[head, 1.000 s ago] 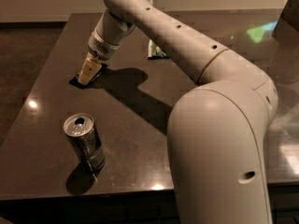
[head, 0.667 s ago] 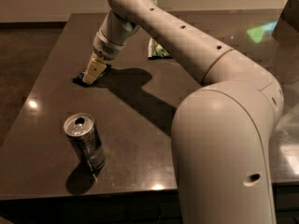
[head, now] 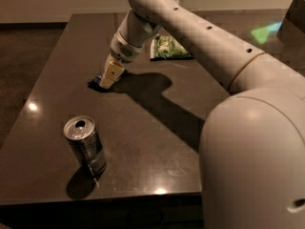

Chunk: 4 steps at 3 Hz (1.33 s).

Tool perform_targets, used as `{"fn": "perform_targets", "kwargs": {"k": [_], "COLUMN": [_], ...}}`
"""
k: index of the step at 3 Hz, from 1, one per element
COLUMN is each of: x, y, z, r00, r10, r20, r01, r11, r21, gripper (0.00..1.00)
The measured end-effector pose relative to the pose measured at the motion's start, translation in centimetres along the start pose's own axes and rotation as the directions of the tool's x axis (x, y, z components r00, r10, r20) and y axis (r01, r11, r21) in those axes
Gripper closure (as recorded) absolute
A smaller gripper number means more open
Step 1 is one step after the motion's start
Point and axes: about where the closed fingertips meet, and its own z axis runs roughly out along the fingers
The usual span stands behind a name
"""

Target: Move rxbar blueberry near redbull can

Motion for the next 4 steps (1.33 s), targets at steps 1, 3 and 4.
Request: {"fn": "perform_targets", "kwargs": {"k": [1,3,4], "x": [1.3,4.0,5.7], "y": [3.1,11.4,15.6], "z": [-3.7,-9.4,-11.0], "r00": [0.999,0.989,0.978], "r10": [-0.036,-0.129,-0.198], "r20": [0.036,0.074,0.068], "r01": [0.037,0.137,0.207], "r11": [0.9991,0.9827,0.9636], "r21": [-0.022,-0.124,-0.169], "gripper": [1.00,1.00,1.00]}}
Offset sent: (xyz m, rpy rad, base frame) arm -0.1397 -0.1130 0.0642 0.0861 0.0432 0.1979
